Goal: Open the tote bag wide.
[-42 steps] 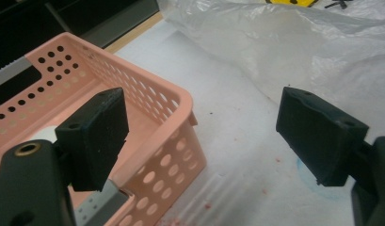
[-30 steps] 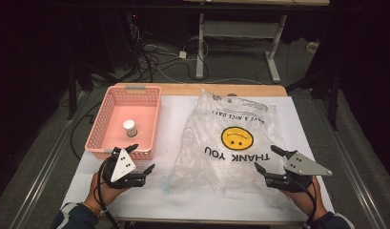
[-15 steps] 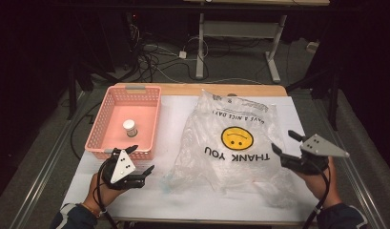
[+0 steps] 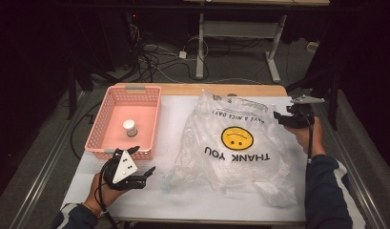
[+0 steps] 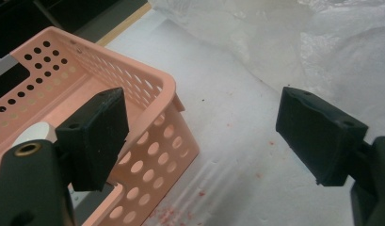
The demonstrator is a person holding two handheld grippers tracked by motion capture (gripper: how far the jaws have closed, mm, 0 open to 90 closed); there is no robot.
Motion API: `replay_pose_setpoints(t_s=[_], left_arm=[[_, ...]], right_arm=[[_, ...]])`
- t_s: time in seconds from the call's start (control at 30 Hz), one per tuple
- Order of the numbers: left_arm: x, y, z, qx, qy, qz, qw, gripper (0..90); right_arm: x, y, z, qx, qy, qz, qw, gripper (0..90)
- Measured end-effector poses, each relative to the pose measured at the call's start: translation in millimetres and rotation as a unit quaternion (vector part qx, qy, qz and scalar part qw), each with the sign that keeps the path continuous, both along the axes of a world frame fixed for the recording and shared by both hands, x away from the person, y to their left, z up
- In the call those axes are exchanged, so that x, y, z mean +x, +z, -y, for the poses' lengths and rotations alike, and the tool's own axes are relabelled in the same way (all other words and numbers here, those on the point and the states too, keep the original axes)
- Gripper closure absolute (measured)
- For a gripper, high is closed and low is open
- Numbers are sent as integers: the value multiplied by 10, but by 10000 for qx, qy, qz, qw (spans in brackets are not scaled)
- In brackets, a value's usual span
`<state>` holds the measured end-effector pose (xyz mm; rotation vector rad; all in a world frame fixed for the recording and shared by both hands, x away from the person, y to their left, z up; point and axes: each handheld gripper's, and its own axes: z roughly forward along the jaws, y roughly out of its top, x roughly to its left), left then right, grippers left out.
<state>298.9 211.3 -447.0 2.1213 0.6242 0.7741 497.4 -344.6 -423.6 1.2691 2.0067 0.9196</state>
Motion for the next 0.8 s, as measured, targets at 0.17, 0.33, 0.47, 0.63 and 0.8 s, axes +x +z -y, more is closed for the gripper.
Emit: replay_pose_setpoints(t_s=[0.17,0.33,0.47,0.63,0.8], left_arm=[[10,-8,-3,-25,-60,-35,10000,173],[17,-22,13,12,-122,-71,9999,173],[17,-20,12,4,-131,-72,9999,173],[25,-17,6,-8,-104,-62,9999,175],[35,-14,-3,0,-84,-50,10000,176]], right_arm=[[242,-190,-48,52,-49,-360,9993,449],[400,-349,-158,-163,-25,-717,9973,613],[467,-414,-252,-308,102,-841,9959,842],[518,-355,-370,-487,193,-740,9959,900],[566,-236,-362,-570,-319,-390,9971,900]])
